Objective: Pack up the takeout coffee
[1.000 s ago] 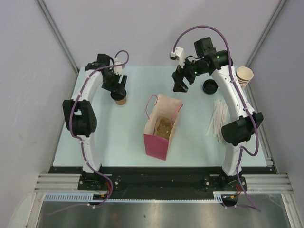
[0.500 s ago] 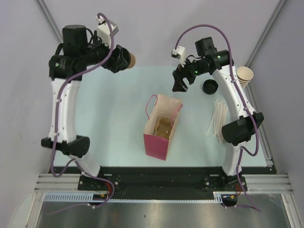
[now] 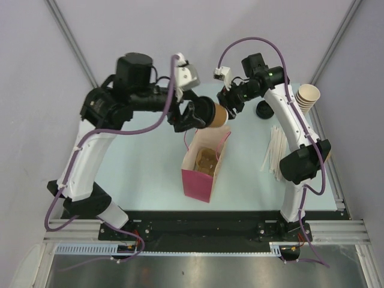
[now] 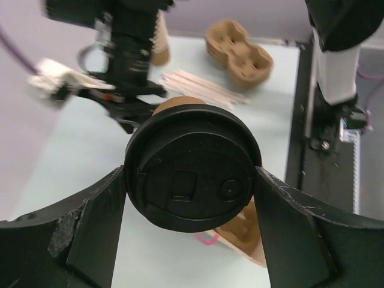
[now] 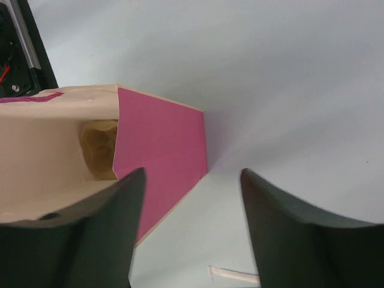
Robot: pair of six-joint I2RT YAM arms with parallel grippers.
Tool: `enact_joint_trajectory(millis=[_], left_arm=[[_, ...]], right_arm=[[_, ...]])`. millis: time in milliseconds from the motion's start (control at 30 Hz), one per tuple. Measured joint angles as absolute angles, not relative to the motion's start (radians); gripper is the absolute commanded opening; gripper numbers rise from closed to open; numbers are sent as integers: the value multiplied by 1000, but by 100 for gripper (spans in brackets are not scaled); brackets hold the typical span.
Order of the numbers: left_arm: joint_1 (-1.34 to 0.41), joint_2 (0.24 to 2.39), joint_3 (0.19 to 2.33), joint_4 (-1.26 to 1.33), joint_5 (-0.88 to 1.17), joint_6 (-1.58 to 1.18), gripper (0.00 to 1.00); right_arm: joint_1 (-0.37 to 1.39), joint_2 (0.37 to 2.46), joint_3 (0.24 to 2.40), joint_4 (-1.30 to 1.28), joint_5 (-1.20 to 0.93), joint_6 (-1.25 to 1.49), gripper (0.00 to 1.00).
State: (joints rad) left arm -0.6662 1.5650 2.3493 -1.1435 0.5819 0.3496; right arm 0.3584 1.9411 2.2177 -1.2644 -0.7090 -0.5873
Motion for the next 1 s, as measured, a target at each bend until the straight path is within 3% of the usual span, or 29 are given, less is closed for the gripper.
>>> enact_joint_trajectory(millis=[100,133,200,233,267,733,800,833,1000], left_arm=[[-711,1578,2257,-1161,558,351,27],[-718,1581,2231,-1164,551,350,27],[-730,1585,2168,-1172,528,351,27],[-734,1587,2143,-1175,517,352,27],[-738,1588,2120,-1177,501,352,27],[-728,1588,1975,-1169,318,429,26],[-724,1587,1975,-1168,319,438,26],[-723,1587,1974,-1166,323,446,26],[-722,1587,1967,-1163,350,462,26]], right_arm=[[360,1941,2202,-1267,-716,-573,35],[360,1941,2197,-1266,-717,-572,23],[360,1937,2179,-1265,-723,-557,12],[360,1934,2163,-1262,-725,-547,1],[360,1929,2148,-1261,-726,-542,0],[358,1702,1882,-1179,-770,-410,2],[356,1663,1851,-1178,-773,-402,18],[355,1651,1845,-1178,-773,-397,33],[332,1677,1915,-1177,-776,-371,55]])
